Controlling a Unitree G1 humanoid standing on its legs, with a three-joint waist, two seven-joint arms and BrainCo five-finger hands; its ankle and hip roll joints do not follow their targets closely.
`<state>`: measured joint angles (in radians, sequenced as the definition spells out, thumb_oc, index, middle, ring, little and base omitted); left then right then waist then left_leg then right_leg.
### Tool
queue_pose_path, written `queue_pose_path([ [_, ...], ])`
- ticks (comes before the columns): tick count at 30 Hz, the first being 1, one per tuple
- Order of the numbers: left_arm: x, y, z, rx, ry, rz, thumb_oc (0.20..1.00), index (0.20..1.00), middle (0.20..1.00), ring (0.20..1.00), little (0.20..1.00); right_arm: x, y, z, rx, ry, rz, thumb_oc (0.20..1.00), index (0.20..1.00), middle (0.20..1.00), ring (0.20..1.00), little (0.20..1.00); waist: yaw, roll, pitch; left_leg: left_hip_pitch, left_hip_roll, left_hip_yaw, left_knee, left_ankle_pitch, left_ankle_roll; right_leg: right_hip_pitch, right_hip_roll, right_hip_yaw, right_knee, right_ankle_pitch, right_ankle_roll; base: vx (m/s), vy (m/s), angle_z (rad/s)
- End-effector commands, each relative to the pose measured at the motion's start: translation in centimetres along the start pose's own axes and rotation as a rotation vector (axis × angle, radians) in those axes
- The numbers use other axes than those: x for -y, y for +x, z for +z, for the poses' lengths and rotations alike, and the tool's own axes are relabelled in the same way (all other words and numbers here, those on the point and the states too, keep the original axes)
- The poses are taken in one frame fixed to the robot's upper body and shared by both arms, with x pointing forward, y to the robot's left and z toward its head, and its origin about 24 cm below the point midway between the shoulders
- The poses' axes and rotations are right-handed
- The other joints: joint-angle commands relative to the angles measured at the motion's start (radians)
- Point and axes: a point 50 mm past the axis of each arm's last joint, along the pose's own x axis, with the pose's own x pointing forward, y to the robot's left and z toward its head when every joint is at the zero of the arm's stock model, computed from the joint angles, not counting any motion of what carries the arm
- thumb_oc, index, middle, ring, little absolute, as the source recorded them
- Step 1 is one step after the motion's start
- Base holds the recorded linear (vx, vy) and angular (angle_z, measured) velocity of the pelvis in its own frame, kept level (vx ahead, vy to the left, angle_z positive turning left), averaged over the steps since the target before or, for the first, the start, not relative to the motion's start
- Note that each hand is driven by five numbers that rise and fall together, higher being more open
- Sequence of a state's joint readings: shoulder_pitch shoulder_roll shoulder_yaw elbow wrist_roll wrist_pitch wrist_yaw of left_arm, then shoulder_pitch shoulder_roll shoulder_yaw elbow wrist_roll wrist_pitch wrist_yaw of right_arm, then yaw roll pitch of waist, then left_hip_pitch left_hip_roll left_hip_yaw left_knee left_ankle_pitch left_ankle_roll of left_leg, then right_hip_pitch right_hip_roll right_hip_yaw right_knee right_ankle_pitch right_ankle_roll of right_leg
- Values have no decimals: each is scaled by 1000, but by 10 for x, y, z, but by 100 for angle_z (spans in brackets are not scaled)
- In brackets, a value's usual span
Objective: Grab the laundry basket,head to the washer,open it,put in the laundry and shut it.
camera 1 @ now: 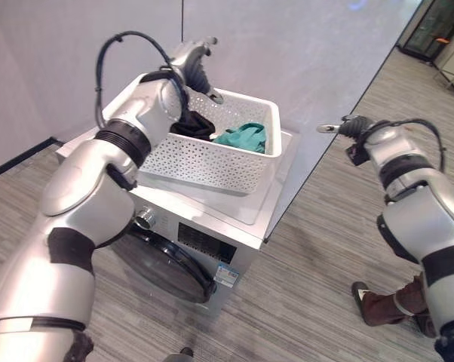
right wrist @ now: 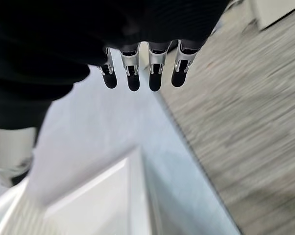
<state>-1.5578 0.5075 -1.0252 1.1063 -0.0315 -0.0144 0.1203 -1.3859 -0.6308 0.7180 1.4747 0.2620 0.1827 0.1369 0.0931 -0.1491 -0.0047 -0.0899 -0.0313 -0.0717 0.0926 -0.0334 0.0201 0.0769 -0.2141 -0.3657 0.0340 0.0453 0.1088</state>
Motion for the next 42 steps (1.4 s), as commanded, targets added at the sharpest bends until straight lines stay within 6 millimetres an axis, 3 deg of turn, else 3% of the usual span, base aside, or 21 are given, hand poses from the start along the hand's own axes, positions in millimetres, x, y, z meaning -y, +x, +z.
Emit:
queue_pose_path([
  [1, -53, 6, 27, 86, -112, 178, 1000, 1000, 1000, 1000, 1000, 41, -9, 6, 47, 69, -99, 1000, 1000, 1000, 1000, 1000, 22, 59, -11, 83, 54, 45, -97, 20, -28, 78, -45, 26, 60, 103, 122, 9, -59, 1],
  [3, -57, 3, 25, 110, -228, 193, 1000, 1000, 1000, 1000, 1000, 51, -10, 0, 49, 103, -118, 1000, 1000, 1000, 1000, 1000, 22, 61, -12, 87, 56, 42, -96, 20, -30, 82, -41, 28, 63, 85, 118, -24, -84, 2],
  [4, -60, -4, 24, 173, -360, 241, 1000, 1000, 1000, 1000, 1000, 65, -13, -16, 46, 158, -151, 1000, 1000, 1000, 1000, 1000, 31, 58, -9, 83, 59, 36, -87, 21, -33, 85, -35, 33, 65, 62, 111, -70, -122, 1],
  [6, -40, -15, 30, 260, -509, 227, 1000, 1000, 1000, 1000, 1000, 84, -18, -48, 5, 223, -201, 1000, 1000, 1000, 1000, 1000, 41, 55, -1, 67, 64, 25, -67, 21, -40, 91, -18, 41, 62, 3, 91, -107, -155, 28],
  [8, -39, -16, 29, 259, -510, 225, 1000, 1000, 1000, 1000, 1000, 83, -18, -49, 3, 221, -200, 1000, 1000, 1000, 1000, 1000, 41, 56, -3, 66, 64, 24, -65, 20, -41, 90, -17, 41, 64, 1, 90, -93, -122, 35],
  [9, -20, -25, 24, 272, -516, 197, 1000, 1000, 1000, 1000, 1000, 81, -19, -84, -55, 267, -201, 1000, 1000, 1000, 1000, 1000, 50, 59, 11, 49, 73, 11, -47, 31, -50, 94, 4, 42, 58, -58, 65, -186, -323, -3],
  [10, -10, -35, 11, 264, -500, 182, 1000, 1000, 1000, 1000, 1000, 73, -19, -107, -85, 298, -194, 1000, 1000, 1000, 1000, 1000, 55, 59, 12, 41, 86, -3, -39, 33, -61, 101, 23, 36, 54, -104, 46, -213, -379, -3],
  [12, -2, -46, -2, 253, -522, 174, 1000, 1000, 1000, 1000, 1000, 70, -22, -127, -114, 318, -200, 1000, 1000, 1000, 1000, 1000, 65, 64, 22, 32, 98, -19, -36, 45, -70, 105, 42, 30, 44, -141, 27, -156, -290, 14],
  [13, 10, -63, -24, 216, -557, 156, 1000, 1000, 1000, 1000, 1000, 68, -27, -150, -144, 339, -215, 1000, 1000, 1000, 1000, 1000, 74, 72, 32, 21, 112, -31, -38, 63, -85, 107, 58, 20, 30, -159, 12, -151, -218, 22],
  [15, 20, -75, -36, 190, -569, 141, 1000, 1000, 1000, 1000, 1000, 65, -29, -161, -160, 351, -218, 1000, 1000, 1000, 1000, 1000, 79, 76, 33, 18, 118, -37, -39, 72, -92, 113, 65, 10, 21, -165, 4, -124, -163, 14],
  [20, 97, -170, -106, -74, -684, -24, 1000, 1000, 1000, 1000, 1000, 49, -61, -239, -244, 376, -233, 1000, 1000, 1000, 1000, 1000, 94, 92, 61, -2, 150, -64, -58, 124, -128, 132, 103, -29, -10, -184, -30, -137, -161, 9],
  [25, 174, -292, -156, -494, -819, -238, 1000, 1000, 1000, 1000, 1000, 3, -114, -311, -335, 352, -214, 1000, 1000, 1000, 1000, 1000, 102, 108, 73, -19, 157, -93, -58, 135, -124, 142, 125, -50, -21, -194, -51, -90, -67, 26],
  [26, 203, -340, -165, -678, -876, -330, 1000, 1000, 1000, 1000, 1000, -28, -137, -332, -359, 436, -195, 1000, 1000, 1000, 1000, 1000, 99, 119, 71, -22, 157, -101, -57, 134, -122, 144, 128, -52, -32, -195, -55, -82, -12, 23],
  [29, 234, -397, -170, -903, -902, -443, 1000, 1000, 1000, 1000, 1000, -77, -166, -357, -441, 536, -137, 1000, 1000, 1000, 1000, 1000, 96, 127, 66, -29, 155, -107, -60, 138, -122, 144, 128, -53, -45, -189, -59, -48, 6, 9],
  [30, 235, -397, -170, -903, -901, -445, 1000, 1000, 1000, 1000, 1000, -77, -167, -357, -443, 536, -137, 1000, 1000, 1000, 1000, 1000, 96, 126, 64, -30, 154, -108, -60, 138, -122, 143, 128, -54, -46, -189, -59, -29, 15, 14],
  [31, 245, -418, -171, -978, -884, -502, 1000, 1000, 1000, 1000, 1000, -100, -176, -366, -497, 557, -96, 1000, 1000, 1000, 1000, 1000, 93, 130, 62, -30, 155, -106, -63, 137, -121, 142, 128, -53, -50, -187, -57, -43, 54, 18],
  [32, 274, -467, -166, -1201, -864, -607, 1000, 1000, 1000, 1000, 1000, -155, -192, -375, -607, 613, 29, 1000, 1000, 1000, 1000, 1000, 83, 134, 53, -33, 153, -97, -63, 136, -120, 135, 123, -42, -60, -178, -53, -44, 55, 18],
  [35, 282, -482, -164, -1277, -843, -627, 1000, 1000, 1000, 1000, 1000, -175, -197, -375, -644, 625, 81, 1000, 1000, 1000, 1000, 1000, 79, 134, 53, -34, 152, -94, -62, 135, -121, 134, 121, -37, -62, -176, -52, -22, 44, -3],
  [36, 293, -510, -156, -1448, -831, -637, 1000, 1000, 1000, 1000, 1000, -207, -208, -376, -720, 621, 168, 1000, 1000, 1000, 1000, 1000, 75, 135, 49, -33, 147, -88, -61, 133, -118, 130, 114, -32, -61, -173, -49, -10, 63, -11],
  [37, 296, -517, -154, -1504, -836, -619, 1000, 1000, 1000, 1000, 1000, -220, -213, -375, -747, 612, 207, 1000, 1000, 1000, 1000, 1000, 76, 135, 49, -32, 146, -86, -61, 131, -116, 129, 110, -31, -59, -173, -49, -6, 92, -4],
  [42, 302, -507, -144, -1506, -917, -476, 1000, 1000, 1000, 1000, 1000, -251, -221, -360, -703, 596, 281, 1000, 1000, 1000, 1000, 1000, 51, 151, 54, -23, 131, -72, -58, 120, -100, 118, 89, -12, -44, -165, -40, -1, 85, -4],
])
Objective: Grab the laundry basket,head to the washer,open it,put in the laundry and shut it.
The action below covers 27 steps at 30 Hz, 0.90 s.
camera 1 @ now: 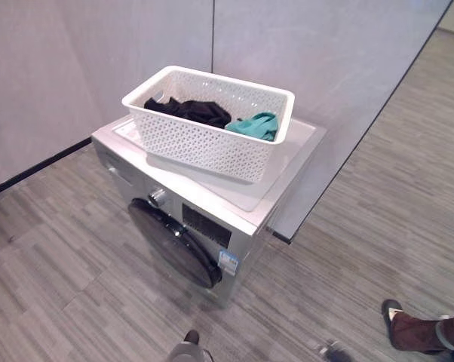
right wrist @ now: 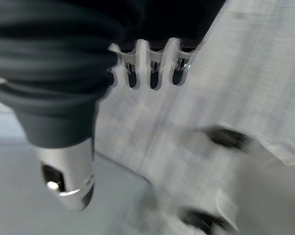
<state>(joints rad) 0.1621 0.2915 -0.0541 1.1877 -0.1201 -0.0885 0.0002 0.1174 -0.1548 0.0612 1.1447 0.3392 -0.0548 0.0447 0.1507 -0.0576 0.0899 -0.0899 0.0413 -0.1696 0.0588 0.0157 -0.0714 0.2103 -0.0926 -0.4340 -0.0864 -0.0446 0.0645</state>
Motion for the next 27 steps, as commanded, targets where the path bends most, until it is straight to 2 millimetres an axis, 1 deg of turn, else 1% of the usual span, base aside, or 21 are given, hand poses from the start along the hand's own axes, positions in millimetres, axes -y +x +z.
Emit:
queue_pose_path([
  [1, -8, 0, 16, 110, -85, 85, 1000, 1000, 1000, 1000, 1000, 35, -8, 32, 183, -52, -99, 1000, 1000, 1000, 1000, 1000, -7, 59, -41, -22, 58, 27, -24, 70, -9, -16, -33, 57, 76, -75, 4, -6, 109, -13],
  [2, 3, -2, 6, 93, -148, 77, 1000, 1000, 1000, 1000, 1000, 36, -11, 24, 193, -44, -125, 1000, 1000, 1000, 1000, 1000, -35, 70, -40, -8, 57, 44, -27, 64, -3, -19, -40, 75, 80, -73, 9, 1, 76, -14],
  [4, 3, -2, 6, 93, -148, 77, 1000, 1000, 1000, 1000, 1000, 36, -11, 24, 193, -45, -125, 1000, 1000, 1000, 1000, 1000, -35, 71, -40, -8, 57, 45, -27, 64, -3, -19, -40, 76, 80, -73, 9, 9, 57, -14],
  [5, 9, -2, 3, 84, -146, 55, 1000, 1000, 1000, 1000, 1000, 40, -12, 20, 176, -43, -137, 1000, 1000, 1000, 1000, 1000, -51, 77, -44, 3, 56, 54, -33, 63, 0, -19, -42, 87, 81, -73, 10, 26, 59, -17],
  [7, 13, -3, 2, 86, -142, 37, 1000, 1000, 1000, 1000, 1000, 43, -13, 14, 165, 31, -124, 1000, 1000, 1000, 1000, 1000, -64, 81, -47, 10, 55, 62, -37, 61, 2, -21, -45, 95, 83, -71, 12, 28, 59, -20],
  [9, 15, -2, 3, 86, -145, 18, 1000, 1000, 1000, 1000, 1000, 52, -15, 11, 170, 157, -143, 1000, 1000, 1000, 1000, 1000, -73, 83, -49, 16, 55, 68, -41, 59, 3, -23, -47, 100, 81, -69, 15, 28, 35, -14],
  [10, 19, -3, 1, 76, -145, -5, 1000, 1000, 1000, 1000, 1000, 61, -17, 7, 178, 264, -194, 1000, 1000, 1000, 1000, 1000, -78, 85, -55, 21, 55, 71, -48, 59, 4, -22, -49, 101, 78, -66, 18, 44, 31, -16],
  [11, 20, -3, 0, 73, -146, -6, 1000, 1000, 1000, 1000, 1000, 66, -18, 6, 178, 291, -221, 1000, 1000, 1000, 1000, 1000, -78, 86, -58, 24, 55, 73, -52, 58, 3, -21, -50, 101, 76, -64, 19, 48, 27, -16],
  [14, 22, -3, 1, 74, -152, -12, 1000, 1000, 1000, 1000, 1000, 67, -18, 3, 166, 317, -240, 1000, 1000, 1000, 1000, 1000, -72, 86, -63, 28, 55, 75, -59, 58, 3, -19, -52, 100, 73, -63, 23, 22, 7, -7],
  [15, 43, 10, 65, 174, 14, -8, 1000, 1000, 1000, 1000, 1000, 32, 1, 60, 183, -143, -91, 1000, 1000, 1000, 1000, 1000, -159, 88, -11, 76, 69, 258, -146, -2, -13, -193, -133, 260, -1, 94, 80, 19, 15, -4],
  [21, 48, 9, 61, 163, 38, -29, 1000, 1000, 1000, 1000, 1000, 25, 2, 56, 178, -123, -87, 1000, 1000, 1000, 1000, 1000, -162, 85, -21, 82, 61, 268, -146, -4, -13, -174, -147, 244, -1, 96, 92, 17, 6, -14],
  [24, 49, 9, 59, 157, 49, -34, 1000, 1000, 1000, 1000, 1000, 27, 2, 52, 165, -130, -95, 1000, 1000, 1000, 1000, 1000, -164, 85, -23, 83, 60, 269, -146, -4, -13, -169, -148, 240, -1, 95, 91, 0, 0, 0],
  [27, 49, 9, 56, 145, 57, -35, 1000, 1000, 1000, 1000, 1000, 29, 2, 45, 133, -143, -107, 1000, 1000, 1000, 1000, 1000, -162, 86, -24, 88, 66, 271, -146, -2, -17, -161, -146, 236, -1, 91, 93, 11, -55, 6],
])
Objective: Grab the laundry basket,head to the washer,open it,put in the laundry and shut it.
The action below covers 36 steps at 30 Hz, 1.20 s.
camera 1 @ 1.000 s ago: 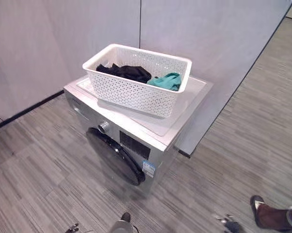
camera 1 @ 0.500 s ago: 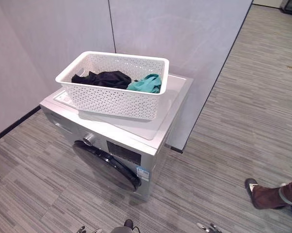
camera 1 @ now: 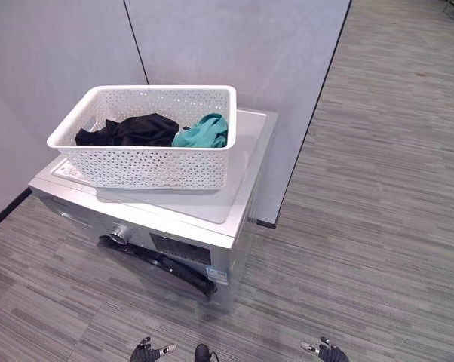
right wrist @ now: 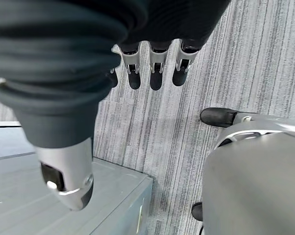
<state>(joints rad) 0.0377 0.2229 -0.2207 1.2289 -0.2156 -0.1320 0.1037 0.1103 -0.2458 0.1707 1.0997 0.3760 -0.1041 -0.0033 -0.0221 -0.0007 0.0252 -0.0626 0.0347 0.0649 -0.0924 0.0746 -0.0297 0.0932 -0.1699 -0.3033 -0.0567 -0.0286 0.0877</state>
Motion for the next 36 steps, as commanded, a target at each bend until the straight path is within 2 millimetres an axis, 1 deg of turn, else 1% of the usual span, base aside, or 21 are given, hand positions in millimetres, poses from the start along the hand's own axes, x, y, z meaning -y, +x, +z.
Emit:
queue_pose_path([
  [1, 9, 3, 12, 25, 32, -15, 1000, 1000, 1000, 1000, 1000, 11, 6, 20, 33, -39, -51, 1000, 1000, 1000, 1000, 1000, 11, 30, 40, 62, 75, 37, 5, -61, -60, -43, -68, 104, -31, 74, 69, 3, -53, 9],
  [5, 9, 3, 10, 20, 27, -12, 1000, 1000, 1000, 1000, 1000, 9, 6, 22, 46, -59, -49, 1000, 1000, 1000, 1000, 1000, 13, 33, 40, 68, 84, 38, 5, -58, -65, -37, -61, 104, -31, 67, 66, 1, -58, -2],
  [8, 7, 3, 13, 32, 37, -6, 1000, 1000, 1000, 1000, 1000, 2, 7, 33, 91, -195, -25, 1000, 1000, 1000, 1000, 1000, 21, 36, 42, 74, 97, 33, 5, -51, -73, -26, -48, 100, -31, 56, 58, -12, -116, -1],
  [10, 6, 3, 17, 53, 43, -2, 1000, 1000, 1000, 1000, 1000, -5, 6, 48, 157, -272, -1, 1000, 1000, 1000, 1000, 1000, 26, 38, 46, 77, 106, 31, 5, -44, -76, -23, -38, 102, -31, 48, 53, -30, -115, -2],
  [12, 3, 4, 25, 87, 48, -2, 1000, 1000, 1000, 1000, 1000, -11, 2, 71, 262, -367, 35, 1000, 1000, 1000, 1000, 1000, 29, 41, 50, 79, 123, 28, 5, -31, -85, -21, -15, 110, -31, 29, 43, -46, -164, 1],
  [14, 1, 4, 26, 92, 45, 2, 1000, 1000, 1000, 1000, 1000, -14, 0, 82, 312, -428, 50, 1000, 1000, 1000, 1000, 1000, 33, 44, 56, 77, 139, 23, 5, -19, -93, -19, 2, 117, -31, 15, 34, -61, -164, 3],
  [15, 0, 4, 27, 97, 43, 3, 1000, 1000, 1000, 1000, 1000, -17, -2, 89, 343, -448, 66, 1000, 1000, 1000, 1000, 1000, 35, 47, 60, 75, 148, 20, 5, -11, -98, -18, 13, 122, -31, 8, 28, -100, -209, 3],
  [16, -1, 4, 31, 110, 42, 3, 1000, 1000, 1000, 1000, 1000, -23, -6, 101, 404, -481, 93, 1000, 1000, 1000, 1000, 1000, 38, 50, 69, 66, 166, 8, 5, 7, -108, -19, 35, 132, -31, -6, 16, -84, -168, 7],
  [17, -1, 4, 31, 110, 42, 3, 1000, 1000, 1000, 1000, 1000, -23, -6, 101, 404, -481, 93, 1000, 1000, 1000, 1000, 1000, 37, 51, 69, 65, 166, 7, 5, 7, -108, -19, 35, 132, -31, -6, 16, -124, -220, 12],
  [18, -2, 4, 34, 125, 40, 1, 1000, 1000, 1000, 1000, 1000, -29, -10, 110, 449, -533, 118, 1000, 1000, 1000, 1000, 1000, 42, 52, 78, 53, 185, -1, 5, 23, -117, -23, 56, 140, -31, -18, 6, -103, -168, 15],
  [21, -1, 3, 38, 147, 35, -3, 1000, 1000, 1000, 1000, 1000, -44, -14, 128, 525, -640, 164, 1000, 1000, 1000, 1000, 1000, 58, 58, 95, 35, 208, -13, 5, 47, -128, -35, 83, 146, -31, -31, -2, -130, -178, 12],
  [23, 0, 3, 40, 156, 34, -11, 1000, 1000, 1000, 1000, 1000, -52, -15, 138, 557, -675, 185, 1000, 1000, 1000, 1000, 1000, 64, 62, 102, 20, 216, -15, 5, 62, -130, -42, 91, 140, -31, -35, -3, -111, -96, -2],
  [24, 2, 3, 40, 158, 37, -14, 1000, 1000, 1000, 1000, 1000, -55, -16, 142, 572, -686, 192, 1000, 1000, 1000, 1000, 1000, 66, 64, 109, 7, 219, -12, 5, 78, -134, -44, 89, 132, -31, -36, -5, -139, -63, -4],
  [26, 6, 3, 45, 172, 48, -26, 1000, 1000, 1000, 1000, 1000, -63, -17, 151, 599, -703, 200, 1000, 1000, 1000, 1000, 1000, 65, 65, 121, -19, 223, 15, 5, 108, -137, -43, 82, 107, -31, -43, -9, -126, -11, 9],
  [29, 11, 3, 49, 183, 74, -37, 1000, 1000, 1000, 1000, 1000, -75, -17, 162, 627, -723, 209, 1000, 1000, 1000, 1000, 1000, 56, 66, 131, -25, 236, 87, 25, 109, -131, -40, 65, 81, -31, -37, -9, -83, 70, 51],
  [30, 10, 3, 48, 179, 76, -35, 1000, 1000, 1000, 1000, 1000, -82, -18, 166, 642, -736, 224, 1000, 1000, 1000, 1000, 1000, 58, 68, 129, -20, 248, 84, 26, 107, -133, -42, 60, 87, -31, -34, -6, -34, 142, 67],
  [31, 10, 3, 46, 175, 79, -30, 1000, 1000, 1000, 1000, 1000, -91, -20, 171, 659, -749, 241, 1000, 1000, 1000, 1000, 1000, 66, 69, 135, -13, 257, 57, 32, 102, -138, -41, 56, 98, -31, -32, -3, -7, 160, 45],
  [32, 10, 3, 44, 171, 84, -27, 1000, 1000, 1000, 1000, 1000, -98, -21, 174, 669, -759, 260, 1000, 1000, 1000, 1000, 1000, 77, 70, 135, -12, 258, 3, 34, 95, -143, -47, 52, 107, -31, -30, 2, 4, 163, 20],
  [33, 10, 3, 43, 169, 86, -24, 1000, 1000, 1000, 1000, 1000, -103, -21, 173, 670, -756, 276, 1000, 1000, 1000, 1000, 1000, 81, 71, 128, -13, 258, -44, 28, 92, -145, -52, 49, 113, -31, -30, 5, 24, 215, 2],
  [34, 10, 3, 44, 172, 87, -18, 1000, 1000, 1000, 1000, 1000, -109, -22, 175, 679, -749, 294, 1000, 1000, 1000, 1000, 1000, 80, 73, 123, -12, 268, -83, 24, 91, -152, -51, 41, 115, -31, -33, 12, 28, 238, -15],
  [36, 11, 4, 50, 188, 79, -11, 1000, 1000, 1000, 1000, 1000, -119, -25, 178, 695, -742, 318, 1000, 1000, 1000, 1000, 1000, 71, 75, 118, -19, 288, -94, 33, 88, -150, -51, 17, 109, -31, -35, 23, 21, 231, -10],
])
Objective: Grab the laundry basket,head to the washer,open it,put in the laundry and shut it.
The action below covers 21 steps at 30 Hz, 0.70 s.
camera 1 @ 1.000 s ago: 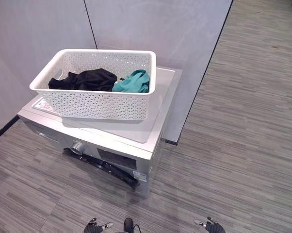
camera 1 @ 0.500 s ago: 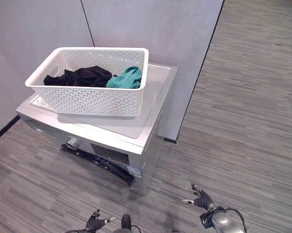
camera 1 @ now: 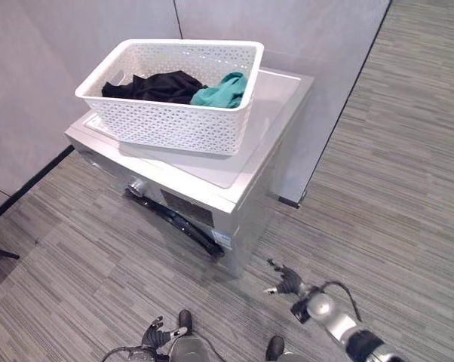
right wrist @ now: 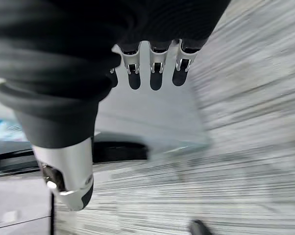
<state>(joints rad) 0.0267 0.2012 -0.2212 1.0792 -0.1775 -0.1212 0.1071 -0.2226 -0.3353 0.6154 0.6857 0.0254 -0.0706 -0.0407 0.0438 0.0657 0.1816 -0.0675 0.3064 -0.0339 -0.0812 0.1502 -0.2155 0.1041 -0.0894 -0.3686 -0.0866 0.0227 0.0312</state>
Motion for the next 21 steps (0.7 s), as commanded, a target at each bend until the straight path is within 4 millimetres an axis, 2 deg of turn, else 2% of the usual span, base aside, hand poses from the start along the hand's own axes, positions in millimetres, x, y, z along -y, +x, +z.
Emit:
queue_pose_path([
  [1, -6, 4, 12, 37, 73, 34, 1000, 1000, 1000, 1000, 1000, -1, 5, 13, 61, 28, 0, 1000, 1000, 1000, 1000, 1000, 5, 9, -38, -14, 16, 4, 22, 12, 35, -61, -64, 174, -1, -86, 79, 85, 339, 3],
  [3, -3, 5, 22, 78, 52, 35, 1000, 1000, 1000, 1000, 1000, -7, 7, 17, 69, 50, 14, 1000, 1000, 1000, 1000, 1000, 3, 17, -48, -22, 9, 26, 51, -29, 42, -47, -104, 158, -1, -74, 103, 124, 420, 12],
  [6, -3, 5, 40, 159, 55, 24, 1000, 1000, 1000, 1000, 1000, -9, 7, 21, 79, 60, 15, 1000, 1000, 1000, 1000, 1000, 14, -3, -40, -63, -54, 21, 155, -113, 62, -43, -190, 151, -1, -21, 126, 77, 401, 62],
  [8, -4, 5, 50, 200, 43, 19, 1000, 1000, 1000, 1000, 1000, -11, 9, 26, 92, 73, 17, 1000, 1000, 1000, 1000, 1000, 28, -23, -31, -76, -105, 40, 193, -176, 99, -57, -259, 138, -1, 41, 143, 57, 376, 37],
  [9, -4, 5, 50, 200, 44, 19, 1000, 1000, 1000, 1000, 1000, -11, 9, 26, 93, 73, 17, 1000, 1000, 1000, 1000, 1000, 30, -25, -31, -77, -107, 42, 194, -177, 100, -58, -261, 140, -1, 42, 144, 25, 290, 12],
  [10, -5, 5, 51, 202, 54, 16, 1000, 1000, 1000, 1000, 1000, -11, 11, 29, 96, 83, 15, 1000, 1000, 1000, 1000, 1000, 37, -29, -27, -75, -126, 68, 200, -195, 118, -69, -286, 127, 1, 73, 143, -56, 537, -15],
  [11, -15, 5, 56, 216, 76, 29, 1000, 1000, 1000, 1000, 1000, -6, 14, 36, 109, 115, -8, 1000, 1000, 1000, 1000, 1000, 40, -18, -1, -63, -160, 116, 200, -208, 158, -157, -322, 115, 110, 118, 133, -58, 536, -51],
  [12, -15, 5, 56, 217, 76, 29, 1000, 1000, 1000, 1000, 1000, -6, 14, 36, 110, 115, -8, 1000, 1000, 1000, 1000, 1000, 40, -20, -3, -66, -162, 117, 199, -206, 159, -160, -324, 116, 109, 119, 134, -81, 523, -82],
  [13, -18, 5, 56, 212, 75, 35, 1000, 1000, 1000, 1000, 1000, -6, 15, 38, 117, 128, -10, 1000, 1000, 1000, 1000, 1000, 39, -9, 3, -57, -162, 132, 188, -201, 167, -173, -312, 101, 136, 100, 124, -45, 219, -76],
  [15, -25, 4, 53, 204, 59, 51, 1000, 1000, 1000, 1000, 1000, -7, 13, 38, 125, 129, -12, 1000, 1000, 1000, 1000, 1000, 39, 5, -4, -45, -171, 150, 159, -186, 182, -178, -279, 67, 199, 40, 101, -27, 271, -38],
  [16, -28, 4, 49, 189, 52, 57, 1000, 1000, 1000, 1000, 1000, -7, 11, 38, 135, 129, -15, 1000, 1000, 1000, 1000, 1000, 38, 9, -8, -27, -176, 149, 137, -190, 185, -173, -245, 74, 256, -10, 96, 36, 179, -33],
  [18, -35, 3, 41, 165, 35, 79, 1000, 1000, 1000, 1000, 1000, -8, 5, 39, 171, 93, -16, 1000, 1000, 1000, 1000, 1000, 51, 0, -22, -7, -199, 155, 107, -184, 190, -133, -205, 56, 254, -60, 88, 53, 88, -44],
  [20, -40, 1, 34, 148, 2, 103, 1000, 1000, 1000, 1000, 1000, -4, 1, 41, 198, 47, -31, 1000, 1000, 1000, 1000, 1000, 77, -14, -31, 3, -204, 184, 99, -189, 185, -96, -217, 3, 196, -34, 106, 16, -9, -22],
  [21, -40, 0, 30, 137, -10, 107, 1000, 1000, 1000, 1000, 1000, 0, -2, 42, 213, 7, -47, 1000, 1000, 1000, 1000, 1000, 81, -25, -37, 2, -203, 191, 98, -187, 184, -82, -217, 3, 167, -22, 110, -1, -85, -55],
])
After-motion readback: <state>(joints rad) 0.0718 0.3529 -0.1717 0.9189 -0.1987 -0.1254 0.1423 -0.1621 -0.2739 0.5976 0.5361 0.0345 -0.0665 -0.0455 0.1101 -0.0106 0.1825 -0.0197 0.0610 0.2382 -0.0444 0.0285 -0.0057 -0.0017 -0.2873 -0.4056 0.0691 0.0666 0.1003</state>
